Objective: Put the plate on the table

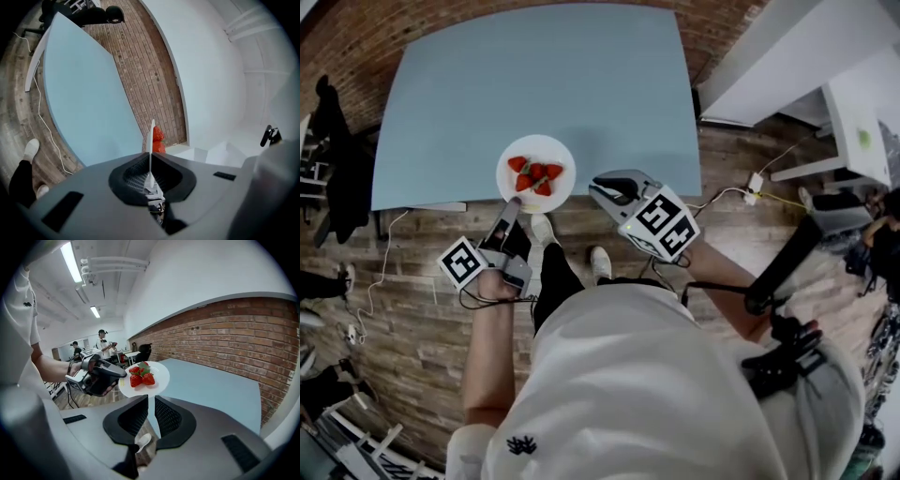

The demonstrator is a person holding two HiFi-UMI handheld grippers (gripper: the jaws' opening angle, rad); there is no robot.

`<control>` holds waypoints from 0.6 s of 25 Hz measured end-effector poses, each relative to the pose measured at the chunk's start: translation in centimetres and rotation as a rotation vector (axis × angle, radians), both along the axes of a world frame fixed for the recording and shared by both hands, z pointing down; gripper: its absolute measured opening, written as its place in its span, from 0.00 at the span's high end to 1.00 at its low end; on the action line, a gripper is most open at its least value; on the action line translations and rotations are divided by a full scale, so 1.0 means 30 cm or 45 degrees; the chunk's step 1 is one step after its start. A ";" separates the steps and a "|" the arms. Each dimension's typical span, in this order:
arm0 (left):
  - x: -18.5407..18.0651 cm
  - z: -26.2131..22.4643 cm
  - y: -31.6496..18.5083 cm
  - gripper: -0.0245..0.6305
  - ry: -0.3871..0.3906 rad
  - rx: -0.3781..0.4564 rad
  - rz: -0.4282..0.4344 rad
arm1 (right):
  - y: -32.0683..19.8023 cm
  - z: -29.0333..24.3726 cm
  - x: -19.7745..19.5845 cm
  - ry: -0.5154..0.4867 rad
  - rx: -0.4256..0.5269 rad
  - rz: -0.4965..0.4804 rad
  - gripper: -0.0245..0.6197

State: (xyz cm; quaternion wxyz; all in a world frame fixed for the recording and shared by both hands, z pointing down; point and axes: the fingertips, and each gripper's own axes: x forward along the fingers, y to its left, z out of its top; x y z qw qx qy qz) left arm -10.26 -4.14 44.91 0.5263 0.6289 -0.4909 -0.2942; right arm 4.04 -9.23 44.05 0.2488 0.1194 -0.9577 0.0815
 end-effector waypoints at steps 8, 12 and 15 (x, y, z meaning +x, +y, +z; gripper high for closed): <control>-0.132 0.127 -0.304 0.94 -0.005 -0.056 0.135 | -0.206 0.024 -0.102 0.052 -0.003 0.125 0.91; -0.232 0.208 -0.473 0.94 -0.013 -0.105 0.195 | -0.329 0.053 -0.187 0.095 -0.010 0.178 0.91; -0.308 0.275 -0.590 0.94 -0.025 -0.139 0.227 | -0.409 0.069 -0.255 0.115 -0.014 0.205 0.91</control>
